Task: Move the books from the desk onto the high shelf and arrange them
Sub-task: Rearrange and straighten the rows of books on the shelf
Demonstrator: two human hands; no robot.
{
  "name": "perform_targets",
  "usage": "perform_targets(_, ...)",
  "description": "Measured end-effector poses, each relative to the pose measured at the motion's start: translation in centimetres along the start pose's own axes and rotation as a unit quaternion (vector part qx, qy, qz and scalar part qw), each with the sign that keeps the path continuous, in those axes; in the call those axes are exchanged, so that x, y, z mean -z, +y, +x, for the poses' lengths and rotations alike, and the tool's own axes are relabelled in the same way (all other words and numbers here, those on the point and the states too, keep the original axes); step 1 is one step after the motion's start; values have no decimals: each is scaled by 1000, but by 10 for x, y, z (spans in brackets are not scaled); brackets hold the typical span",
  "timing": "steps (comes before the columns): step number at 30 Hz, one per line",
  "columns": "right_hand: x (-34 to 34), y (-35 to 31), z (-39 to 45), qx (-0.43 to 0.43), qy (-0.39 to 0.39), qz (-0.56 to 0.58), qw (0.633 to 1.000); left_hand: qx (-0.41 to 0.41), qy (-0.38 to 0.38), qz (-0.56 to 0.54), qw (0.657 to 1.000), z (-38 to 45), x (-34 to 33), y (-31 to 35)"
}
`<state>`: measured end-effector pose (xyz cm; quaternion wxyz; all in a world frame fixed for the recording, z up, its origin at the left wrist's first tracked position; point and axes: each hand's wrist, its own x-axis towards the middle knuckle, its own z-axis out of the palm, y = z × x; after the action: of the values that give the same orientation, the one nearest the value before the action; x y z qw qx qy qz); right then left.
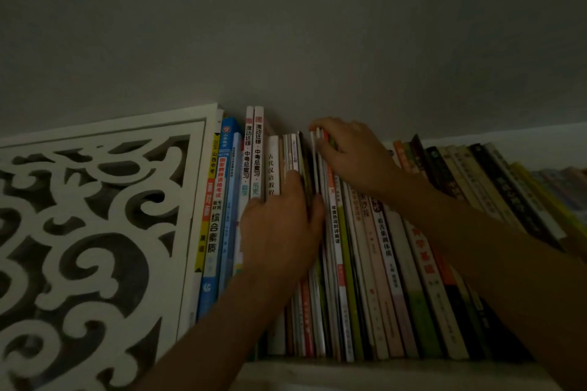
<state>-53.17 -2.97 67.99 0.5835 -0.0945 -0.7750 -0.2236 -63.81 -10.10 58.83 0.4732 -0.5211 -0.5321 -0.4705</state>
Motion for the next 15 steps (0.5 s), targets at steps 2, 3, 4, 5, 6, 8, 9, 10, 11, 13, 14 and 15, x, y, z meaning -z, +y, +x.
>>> perform_targets(2, 0, -1, -1, -18, -23, 5, 1000, -1, -15, -51, 999, -5, 3, 3)
perform_targets(3, 1, 0, 1, -26, -39, 10, 999, -1, -11, -77, 997, -6, 9, 6)
perform_targets(4, 3, 0, 3, -32, -56, 10, 998, 2, 1, -97, 995, -5, 19, 7)
perform_targets(5, 5, 0, 4, -38, -72, 8, 997, 11, 19, -120, 993, -3, 32, 7)
perform_targets(6, 7, -1, 5, -43, -81, 10, 996, 25, 39, -148, 988, 1, 46, 6)
perform_targets(8, 7, -1, 5, -50, -87, 23, 995, 53, 66, -183, 980, 6, 69, 1)
perform_targets(9, 6, -1, 5, -55, -87, 27, 994, 66, 62, -185, 979, 6, 74, -2)
perform_targets(10, 5, -2, 5, -59, -85, 26, 994, 80, 45, -185, 978, 3, 75, -3)
perform_targets(11, 4, -2, 4, -64, -82, 17, 994, 95, 18, -198, 975, -2, 73, -1)
perform_targets(13, 1, -4, -1, -65, -70, -29, 995, 137, -47, -284, 948, -17, 63, 4)
perform_targets(14, 0, -6, -6, -61, -56, -49, 995, 158, -64, -338, 925, -23, 59, 6)
perform_targets(15, -2, -8, -12, -63, -39, -55, 996, 171, -64, -373, 910, -26, 57, 7)
